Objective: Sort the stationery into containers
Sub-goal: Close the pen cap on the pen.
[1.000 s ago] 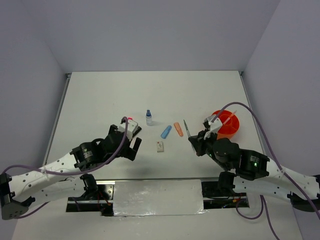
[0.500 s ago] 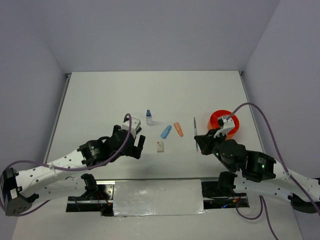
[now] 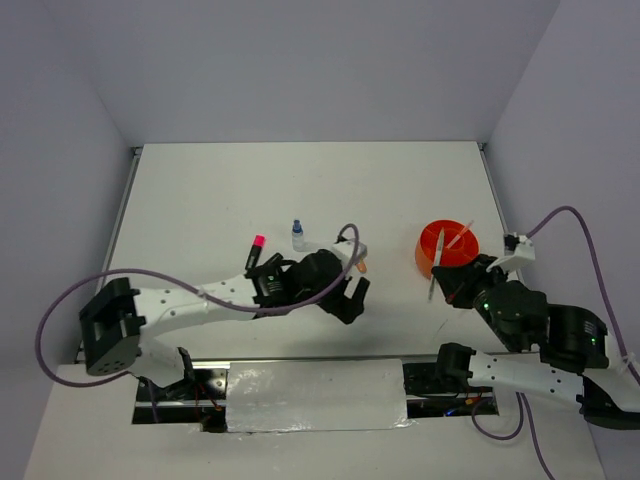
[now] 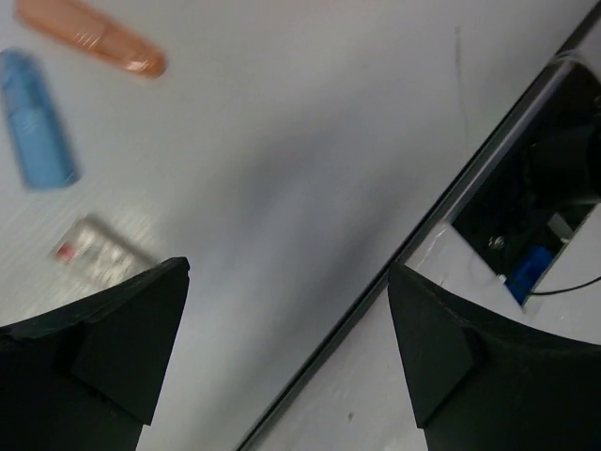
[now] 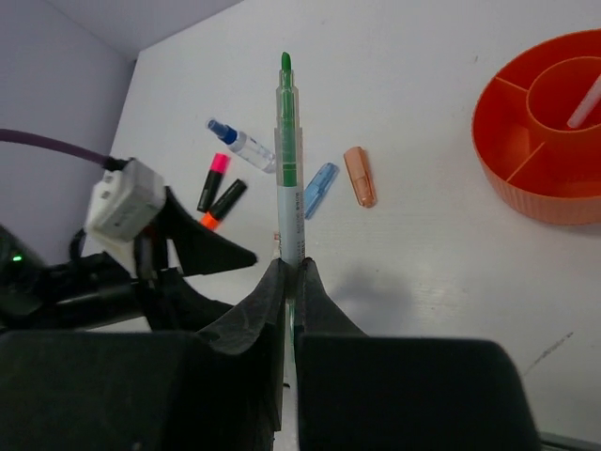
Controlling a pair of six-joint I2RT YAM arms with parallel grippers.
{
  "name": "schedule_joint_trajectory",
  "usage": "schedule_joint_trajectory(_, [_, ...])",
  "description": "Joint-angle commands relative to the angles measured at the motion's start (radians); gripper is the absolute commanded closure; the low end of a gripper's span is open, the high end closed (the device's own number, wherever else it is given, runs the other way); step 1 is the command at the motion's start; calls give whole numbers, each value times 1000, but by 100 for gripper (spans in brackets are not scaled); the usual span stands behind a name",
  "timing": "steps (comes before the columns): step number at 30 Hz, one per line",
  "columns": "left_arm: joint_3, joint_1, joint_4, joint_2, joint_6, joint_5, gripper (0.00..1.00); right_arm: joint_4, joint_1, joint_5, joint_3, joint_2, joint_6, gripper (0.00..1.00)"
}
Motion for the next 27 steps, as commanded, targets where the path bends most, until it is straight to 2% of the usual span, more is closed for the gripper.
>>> schedule_joint_trajectory(1, [91,-7,271,137,67,143,1,-102,-3,66,76,-47,48,100])
schedule_joint_trajectory(4, [217,-21,353,304,140,227,1,-128,-3,99,144,-76,21,100])
schedule_joint_trajectory(8, [437,-40,303,542,236,249,1,-161,-3,129,214,-64,-18,100])
schedule_joint_trajectory(11, [592,-40,302,646,273,292,1,-201,-3,160,230,-76,11,100])
schedule_joint_trajectory(14, [661,-40,307,726,294,336,1,-104,-4,152,187,-154,-57,100])
schedule_joint_trajectory(20, [701,-33,378,795,313,382,1,94,-3,112,95,-280,-208,100])
schedule_joint_trajectory(27, [800,-18,365,887,375,499,1,171,-4,186,115,-240,-307,100])
